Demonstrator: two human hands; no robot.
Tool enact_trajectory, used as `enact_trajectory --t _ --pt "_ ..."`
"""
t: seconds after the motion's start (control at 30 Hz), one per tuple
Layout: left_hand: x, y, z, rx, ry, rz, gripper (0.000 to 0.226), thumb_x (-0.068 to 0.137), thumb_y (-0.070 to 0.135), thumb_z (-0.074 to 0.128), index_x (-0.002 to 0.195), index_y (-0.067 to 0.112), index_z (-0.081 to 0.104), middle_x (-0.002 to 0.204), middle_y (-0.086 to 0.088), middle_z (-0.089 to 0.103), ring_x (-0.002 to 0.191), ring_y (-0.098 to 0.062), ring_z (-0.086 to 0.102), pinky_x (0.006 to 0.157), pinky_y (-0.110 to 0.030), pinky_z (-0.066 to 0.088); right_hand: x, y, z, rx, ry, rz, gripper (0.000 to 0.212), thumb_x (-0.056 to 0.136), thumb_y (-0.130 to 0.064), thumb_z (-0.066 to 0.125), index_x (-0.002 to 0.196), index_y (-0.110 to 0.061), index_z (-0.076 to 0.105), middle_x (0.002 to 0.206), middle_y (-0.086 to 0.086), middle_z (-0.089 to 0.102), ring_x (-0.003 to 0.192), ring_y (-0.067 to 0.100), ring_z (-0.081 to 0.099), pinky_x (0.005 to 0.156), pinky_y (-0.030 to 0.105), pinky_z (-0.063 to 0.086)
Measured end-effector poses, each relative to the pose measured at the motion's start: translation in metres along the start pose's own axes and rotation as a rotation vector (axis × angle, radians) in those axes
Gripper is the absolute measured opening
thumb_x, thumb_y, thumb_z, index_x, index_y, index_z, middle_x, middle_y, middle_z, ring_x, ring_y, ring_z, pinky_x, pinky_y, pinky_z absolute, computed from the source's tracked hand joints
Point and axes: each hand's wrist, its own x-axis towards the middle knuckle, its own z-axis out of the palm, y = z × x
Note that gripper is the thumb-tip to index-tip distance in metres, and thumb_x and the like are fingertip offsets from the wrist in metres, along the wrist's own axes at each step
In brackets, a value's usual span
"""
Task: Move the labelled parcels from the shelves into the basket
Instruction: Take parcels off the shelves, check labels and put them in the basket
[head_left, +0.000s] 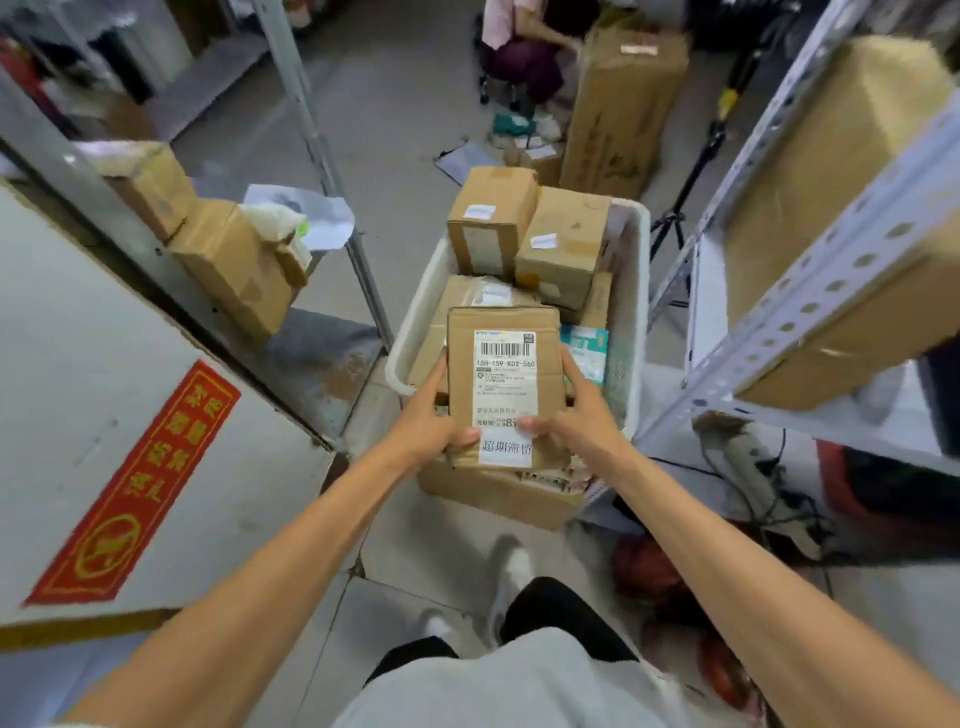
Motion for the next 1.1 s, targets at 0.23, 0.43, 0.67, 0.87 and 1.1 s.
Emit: enact_trajectory --t 0.23,0.43,0.67,0.87,1.1 --pt "0.095 0.042 0.024 0.078 -0.167 -0.021 0.11 0.075 -0.012 0.069 0.149 0.044 0.01 0.138 0.0 0.051 0.12 -0.019 0.054 0.095 -0.039 0.052 0.061 -0.003 -0.032 0.052 0.253 0.141 0.109 0.068 0.003 0.078 0.152 -0.037 0.022 0.125 -0.004 0.063 0.115 0.016 0.059 0.1 0.039 0.049" --pt "0.179 0.063 0.046 0.113 -0.208 -0.121 0.097 0.083 -0.009 0.061 0.148 0.044 0.012 0.12 -0.005 0.063 0.101 -0.016 0.059 0.071 -0.024 0.053 0.131 -0.004 -0.058 0.047 0.342 0.24 0.094 0.078 0.004 0.072 0.153 -0.028 0.024 0.136 0.0 0.056 0.123 0.019 0.052 0.095 0.029 0.045" --pt "0.263 0.058 0.073 0.159 -0.251 -0.184 0.084 0.086 -0.003 0.06 0.148 0.038 0.021 0.117 -0.003 0.062 0.107 -0.02 0.058 0.086 -0.034 0.052 0.203 0.016 -0.081 -0.013 0.431 0.371 0.073 0.083 0.002 0.067 0.145 -0.024 0.039 0.133 0.003 0.059 0.12 0.023 0.055 0.093 0.03 0.045" --pt "0.315 0.049 0.092 0.161 -0.245 -0.206 0.086 0.085 -0.006 0.059 0.15 0.035 0.02 0.113 -0.004 0.06 0.096 -0.015 0.061 0.078 -0.03 0.055 0.246 0.035 -0.095 -0.066 0.476 0.449 0.077 0.084 -0.005 0.066 0.149 -0.027 0.031 0.135 0.0 0.057 0.123 0.024 0.054 0.099 0.036 0.046" --pt "0.339 0.032 0.108 0.175 -0.211 -0.096 0.092 0.082 -0.011 0.06 0.15 0.035 0.018 0.124 -0.004 0.052 0.112 -0.022 0.057 0.09 -0.042 0.054 0.266 0.059 -0.1 -0.097 0.574 0.439 0.081 0.083 -0.005 0.067 0.149 -0.033 0.029 0.139 0.0 0.053 0.123 0.024 0.052 0.1 0.038 0.043"
